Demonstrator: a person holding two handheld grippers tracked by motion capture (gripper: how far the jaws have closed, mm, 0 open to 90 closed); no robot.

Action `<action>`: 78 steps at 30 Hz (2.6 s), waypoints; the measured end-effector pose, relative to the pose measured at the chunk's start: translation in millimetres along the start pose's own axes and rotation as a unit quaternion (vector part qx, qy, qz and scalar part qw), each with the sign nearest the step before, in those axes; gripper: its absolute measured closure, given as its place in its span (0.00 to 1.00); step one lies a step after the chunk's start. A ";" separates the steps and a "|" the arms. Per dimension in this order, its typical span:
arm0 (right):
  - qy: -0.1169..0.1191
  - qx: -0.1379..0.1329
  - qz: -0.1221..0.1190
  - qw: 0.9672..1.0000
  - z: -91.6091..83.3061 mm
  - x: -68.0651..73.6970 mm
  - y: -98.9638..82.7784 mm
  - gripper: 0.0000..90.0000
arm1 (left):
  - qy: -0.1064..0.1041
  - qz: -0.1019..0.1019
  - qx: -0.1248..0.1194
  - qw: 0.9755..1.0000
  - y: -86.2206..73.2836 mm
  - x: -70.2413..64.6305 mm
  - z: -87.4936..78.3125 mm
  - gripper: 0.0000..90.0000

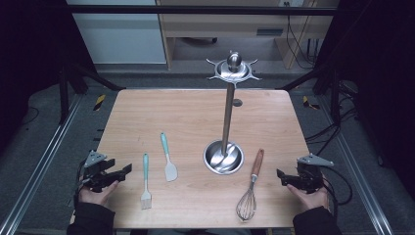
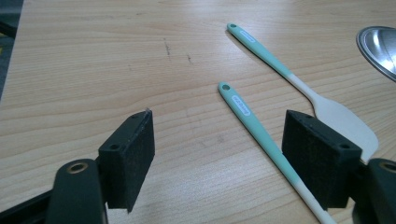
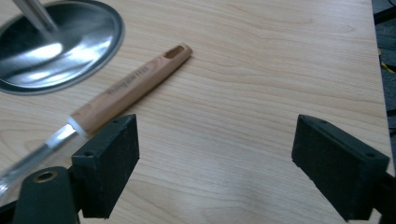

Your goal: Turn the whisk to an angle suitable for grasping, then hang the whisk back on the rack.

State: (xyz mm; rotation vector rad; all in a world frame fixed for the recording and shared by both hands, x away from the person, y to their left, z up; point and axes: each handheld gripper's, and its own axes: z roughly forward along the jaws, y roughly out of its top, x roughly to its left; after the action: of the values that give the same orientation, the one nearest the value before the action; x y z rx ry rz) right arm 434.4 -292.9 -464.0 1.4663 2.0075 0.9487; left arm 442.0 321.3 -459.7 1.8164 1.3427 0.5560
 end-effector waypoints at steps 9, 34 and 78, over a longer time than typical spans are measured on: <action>0.027 -0.006 -0.005 1.000 -5.0 33.7 9.8 0.30 | 0.011 -0.004 0.004 1.000 -1.5 0.2 -4.2 0.45; 0.025 -0.004 -0.011 1.000 -0.4 45.4 10.7 0.32 | -0.016 0.022 0.020 0.999 0.6 -7.0 3.8 0.46; 0.005 0.121 0.003 0.993 56.2 81.8 27.8 0.52 | -0.027 0.027 0.050 0.998 3.4 -9.5 8.9 0.39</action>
State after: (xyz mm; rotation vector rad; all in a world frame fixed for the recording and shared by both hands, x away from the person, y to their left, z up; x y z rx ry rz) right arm 466.3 -195.9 -477.3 1.5945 2.1880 0.7345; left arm 447.3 309.1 -461.3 1.9410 1.3081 0.4717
